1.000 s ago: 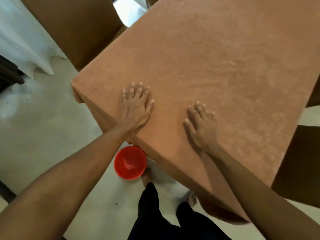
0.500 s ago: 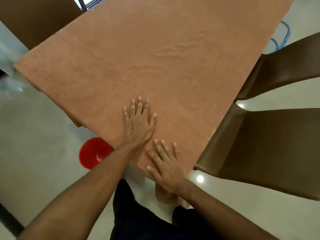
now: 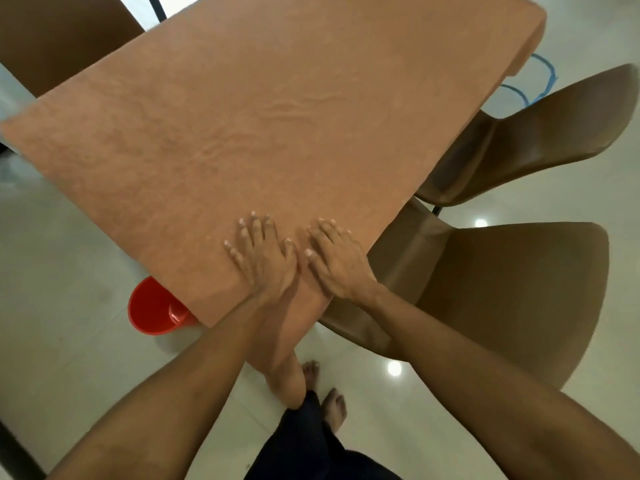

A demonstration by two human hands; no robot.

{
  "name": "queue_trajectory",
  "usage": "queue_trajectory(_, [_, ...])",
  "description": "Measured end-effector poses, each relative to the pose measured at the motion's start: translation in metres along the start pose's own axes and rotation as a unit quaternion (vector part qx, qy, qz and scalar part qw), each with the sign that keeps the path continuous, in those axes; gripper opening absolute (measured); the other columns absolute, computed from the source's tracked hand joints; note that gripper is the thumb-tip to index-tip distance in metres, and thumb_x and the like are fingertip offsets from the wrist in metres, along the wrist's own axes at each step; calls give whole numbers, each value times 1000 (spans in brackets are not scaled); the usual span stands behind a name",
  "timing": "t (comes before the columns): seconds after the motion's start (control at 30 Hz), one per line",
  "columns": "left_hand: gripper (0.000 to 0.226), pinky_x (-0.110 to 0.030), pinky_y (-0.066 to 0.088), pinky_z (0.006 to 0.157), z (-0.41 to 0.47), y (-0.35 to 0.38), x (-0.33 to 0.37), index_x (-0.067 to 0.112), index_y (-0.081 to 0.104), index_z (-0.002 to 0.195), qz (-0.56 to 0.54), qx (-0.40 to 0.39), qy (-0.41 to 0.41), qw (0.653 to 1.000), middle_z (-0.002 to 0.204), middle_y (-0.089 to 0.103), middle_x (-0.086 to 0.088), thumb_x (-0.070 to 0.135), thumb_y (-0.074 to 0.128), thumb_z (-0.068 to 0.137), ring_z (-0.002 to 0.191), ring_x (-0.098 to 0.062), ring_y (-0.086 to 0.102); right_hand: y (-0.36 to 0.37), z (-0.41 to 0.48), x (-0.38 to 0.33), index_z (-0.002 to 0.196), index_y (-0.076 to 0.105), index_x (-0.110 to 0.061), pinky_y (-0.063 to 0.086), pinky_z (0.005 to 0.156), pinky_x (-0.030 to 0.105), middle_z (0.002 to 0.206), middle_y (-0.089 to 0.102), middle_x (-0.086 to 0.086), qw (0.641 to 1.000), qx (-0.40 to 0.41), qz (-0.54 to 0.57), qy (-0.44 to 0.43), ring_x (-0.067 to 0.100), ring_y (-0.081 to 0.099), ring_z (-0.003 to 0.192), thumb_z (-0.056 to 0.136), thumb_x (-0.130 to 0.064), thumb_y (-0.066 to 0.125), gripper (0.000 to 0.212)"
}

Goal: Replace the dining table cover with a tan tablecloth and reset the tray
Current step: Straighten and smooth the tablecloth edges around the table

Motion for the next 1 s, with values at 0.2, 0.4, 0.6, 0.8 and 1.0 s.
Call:
queue_trajectory(0.2, [54,-56,-2,121,24,20,50,18,39,151,-46,16,-10,999,164,23,-3,36,36,100,153,-24,5,-3,51,49,156,32,-29,8,124,52,167,20,1,999,-1,-10,42,22,13,155,105,-54,20,58])
queue_trajectory(0.4, [59,-62,-3,119,25,44,108,25,31,154,-3,-34,79,996,165,18,1,47,32,99,153,-23,4,-51,42,164,159,19,-33,-6,120,53,170,7,2,983,58,-52,169,26,3,156,103,-64,17,63])
queue_trajectory(0.6, [61,-67,-5,116,49,58,160,25,29,154,-25,-32,5,999,166,14,-2,49,30,99,153,-25,2,-71,91,157,154,33,-30,17,122,58,166,25,2,996,1,-69,-49,24,17,154,105,-57,19,58])
queue_trajectory(0.8, [66,-61,-12,116,48,70,185,29,15,157,-23,-1,-116,993,167,1,3,58,21,98,153,-22,-6,-104,103,270,159,11,-38,-9,119,55,170,3,-2,998,22,-62,4,22,-1,156,101,-69,10,66])
queue_trajectory(1.0, [65,-69,-7,114,49,75,211,30,8,158,-3,-17,-215,976,167,-7,-4,54,20,100,153,-28,-10,-137,87,332,158,15,-37,-2,118,62,169,0,-1,995,-74,-42,-43,26,-3,156,100,-67,17,65])
Point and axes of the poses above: each hand's wrist, its own z-axis towards the middle knuckle, its own y-axis out of the palm, x = y × z, the point moved 6 cm from there along z, towards the middle knuckle
